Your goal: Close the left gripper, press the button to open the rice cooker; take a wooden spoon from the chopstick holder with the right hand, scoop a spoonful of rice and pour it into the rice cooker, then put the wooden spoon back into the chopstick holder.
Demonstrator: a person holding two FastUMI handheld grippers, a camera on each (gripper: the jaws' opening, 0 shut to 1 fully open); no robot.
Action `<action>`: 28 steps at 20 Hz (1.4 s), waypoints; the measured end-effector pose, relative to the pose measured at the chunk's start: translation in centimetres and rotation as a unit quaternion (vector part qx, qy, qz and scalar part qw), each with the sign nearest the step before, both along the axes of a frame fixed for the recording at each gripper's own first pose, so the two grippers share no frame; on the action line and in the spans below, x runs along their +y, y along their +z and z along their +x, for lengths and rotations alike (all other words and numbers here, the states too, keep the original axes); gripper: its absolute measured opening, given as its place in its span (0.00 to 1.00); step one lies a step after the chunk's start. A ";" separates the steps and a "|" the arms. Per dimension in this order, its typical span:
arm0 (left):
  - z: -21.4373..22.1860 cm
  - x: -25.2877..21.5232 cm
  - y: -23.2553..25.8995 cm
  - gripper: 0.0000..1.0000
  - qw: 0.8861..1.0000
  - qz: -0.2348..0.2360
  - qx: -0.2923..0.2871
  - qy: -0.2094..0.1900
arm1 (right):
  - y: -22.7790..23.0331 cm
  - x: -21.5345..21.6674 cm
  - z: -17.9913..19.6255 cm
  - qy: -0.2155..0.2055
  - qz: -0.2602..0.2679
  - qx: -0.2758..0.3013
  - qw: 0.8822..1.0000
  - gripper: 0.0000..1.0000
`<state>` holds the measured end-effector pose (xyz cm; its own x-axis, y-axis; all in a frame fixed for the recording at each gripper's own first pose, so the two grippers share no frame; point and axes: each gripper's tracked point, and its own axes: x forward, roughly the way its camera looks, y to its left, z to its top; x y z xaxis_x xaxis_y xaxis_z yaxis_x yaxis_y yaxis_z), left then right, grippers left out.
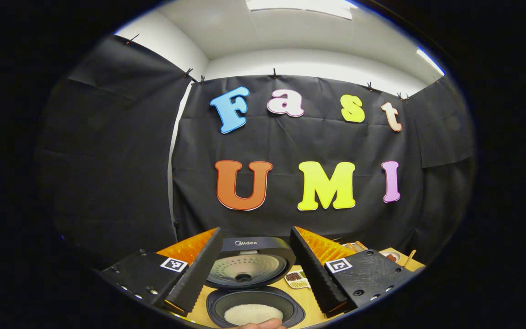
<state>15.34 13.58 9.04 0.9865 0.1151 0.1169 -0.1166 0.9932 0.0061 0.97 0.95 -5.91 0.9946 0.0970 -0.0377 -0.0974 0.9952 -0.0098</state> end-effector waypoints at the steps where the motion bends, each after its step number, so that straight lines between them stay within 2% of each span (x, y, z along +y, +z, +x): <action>1: 0.9 0.1 0.5 0.94 1.000 0.001 -0.002 -0.002 | -0.1 0.1 0.1 0.002 0.002 0.002 1.000 1.00; 6: 5.8 2.2 1.9 0.94 1.000 -0.016 -0.011 0.013 | -0.6 0.0 0.6 0.008 0.006 0.004 1.000 1.00; 7: 6.6 2.2 1.9 0.95 1.000 -0.023 -0.015 0.011 | -0.7 -0.1 0.6 0.009 0.006 0.002 1.000 0.96; 8: 7.4 2.3 2.1 0.94 0.999 -0.029 -0.019 0.010 | -0.7 -0.1 0.6 0.010 0.005 0.001 1.000 1.00; 9: 8.3 2.6 2.0 0.95 0.999 -0.031 -0.021 0.015 | -0.8 -0.2 0.6 0.010 0.007 0.001 1.000 1.00; 12: 10.4 3.6 0.5 0.94 0.999 -0.022 -0.007 0.036 | -1.3 -0.3 0.6 0.016 0.009 0.002 1.000 1.00; 14: 11.4 3.4 -0.5 0.95 0.999 -0.023 0.008 0.037 | -1.5 -0.5 0.6 0.016 0.010 0.002 1.000 1.00; 16: 11.7 3.9 -1.2 0.94 0.998 -0.016 0.021 0.051 | -1.8 -0.4 0.3 0.019 0.011 0.004 1.000 1.00; 19: 12.4 3.5 -2.1 0.94 0.998 -0.012 0.036 0.049 | -1.2 -0.5 -0.2 0.013 0.025 -0.008 1.000 1.00; 20: 12.6 3.3 -2.9 0.94 0.998 -0.015 0.047 0.044 | -1.4 -0.2 -0.4 0.016 0.026 -0.009 0.999 0.95; 21: 12.7 2.9 -3.4 0.94 0.997 -0.014 0.056 0.042 | -1.3 0.0 -0.6 0.019 0.024 -0.009 0.999 1.00; 22: 12.8 3.0 -4.1 0.94 0.996 -0.005 0.069 0.048 | -1.4 0.2 -0.7 0.020 0.024 -0.009 0.999 0.96; 23: 12.9 3.3 -4.8 1.00 0.995 0.008 0.080 0.059 | -1.3 0.2 -0.7 0.020 0.025 -0.009 0.999 0.96; 24: 13.0 3.6 -5.7 1.00 0.992 0.022 0.101 0.066 | -1.4 0.3 -0.9 0.021 0.024 -0.009 0.999 0.95; 25: 12.7 3.4 -4.9 0.94 0.994 0.022 0.086 0.064 | -1.4 0.4 -1.1 0.022 0.023 -0.008 0.999 0.95; 26: 12.6 3.2 -4.9 1.00 0.994 0.012 0.092 0.064 | -1.4 0.5 -1.3 0.022 0.023 -0.008 0.999 0.96; 27: 12.3 3.3 -5.8 0.96 0.992 0.013 0.102 0.068 | -1.2 0.5 -1.4 0.021 0.023 -0.009 0.999 0.96; 28: 12.1 3.2 -6.0 0.88 0.992 0.012 0.103 0.067 | -1.2 0.4 -1.6 0.020 0.023 -0.009 0.999 0.96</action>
